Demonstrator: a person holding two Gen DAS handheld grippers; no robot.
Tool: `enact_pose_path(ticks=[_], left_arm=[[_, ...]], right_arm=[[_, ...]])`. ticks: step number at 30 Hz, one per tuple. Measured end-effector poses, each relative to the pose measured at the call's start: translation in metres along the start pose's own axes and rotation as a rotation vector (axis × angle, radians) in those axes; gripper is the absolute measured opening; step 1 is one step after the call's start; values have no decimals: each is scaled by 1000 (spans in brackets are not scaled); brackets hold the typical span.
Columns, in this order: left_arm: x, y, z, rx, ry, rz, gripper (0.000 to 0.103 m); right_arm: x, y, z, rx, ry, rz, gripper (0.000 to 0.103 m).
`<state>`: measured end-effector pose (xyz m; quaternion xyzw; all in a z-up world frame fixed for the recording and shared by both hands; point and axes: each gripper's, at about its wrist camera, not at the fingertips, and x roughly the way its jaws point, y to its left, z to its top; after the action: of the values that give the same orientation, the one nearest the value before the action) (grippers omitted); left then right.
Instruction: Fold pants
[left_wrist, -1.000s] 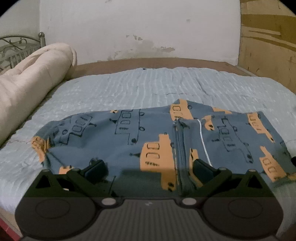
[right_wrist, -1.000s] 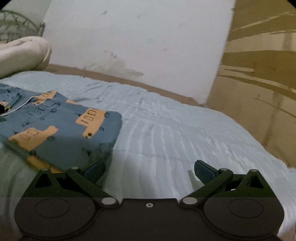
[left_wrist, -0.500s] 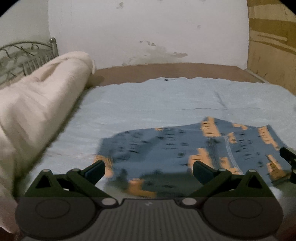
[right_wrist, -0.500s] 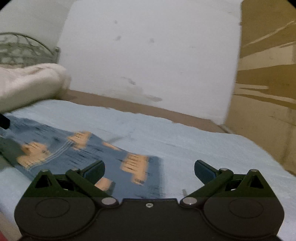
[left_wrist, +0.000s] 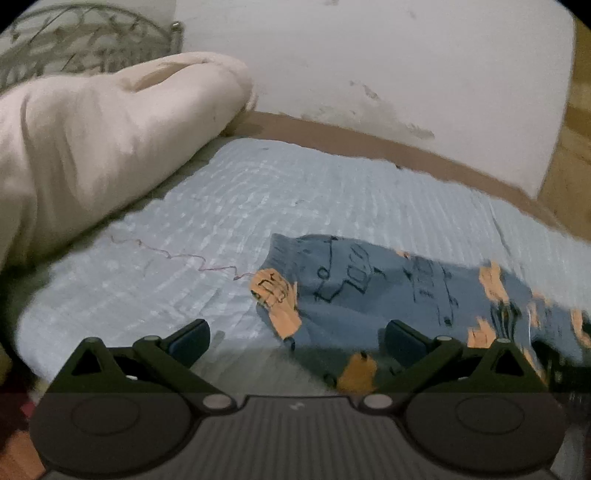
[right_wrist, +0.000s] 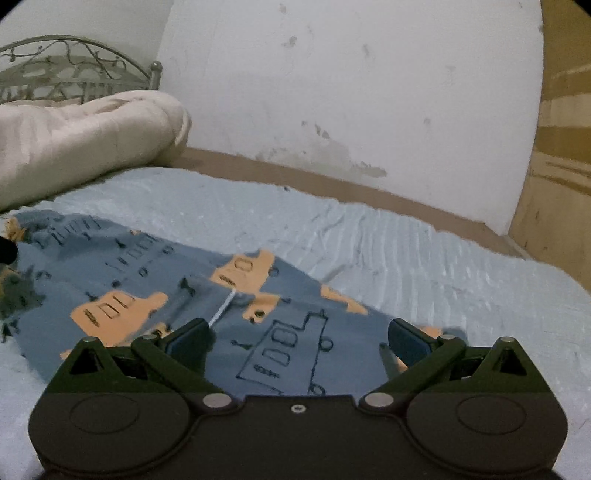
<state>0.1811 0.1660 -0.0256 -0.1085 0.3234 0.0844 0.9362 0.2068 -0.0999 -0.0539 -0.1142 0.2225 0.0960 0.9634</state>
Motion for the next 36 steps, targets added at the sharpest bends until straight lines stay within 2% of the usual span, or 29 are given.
enact_pose_path(ticks=[7, 14, 19, 26, 30, 32, 36], left_arm=[[22, -1, -8, -119, -36, -55, 102], [16, -33, -25, 48, -172, -17, 102], [7, -38, -27, 84, -232, -51, 102], [9, -29, -25, 37, -210, -68, 102], [22, -7, -22, -109, -126, -121, 102], [24, 4, -21, -177, -118, -162, 102], [24, 9, -23, -200, -131, -185, 102]], right_arm=[[2, -4, -15, 39, -9, 1, 102], [-1, 0, -19, 31, -37, -21, 102], [-1, -1, -19, 35, -40, -21, 102], [-1, -1, -19, 32, -41, -24, 102], [-1, -1, -19, 32, -41, -24, 102], [-1, -1, -19, 32, -41, -24, 102], [-1, -1, -19, 31, -43, -27, 102]])
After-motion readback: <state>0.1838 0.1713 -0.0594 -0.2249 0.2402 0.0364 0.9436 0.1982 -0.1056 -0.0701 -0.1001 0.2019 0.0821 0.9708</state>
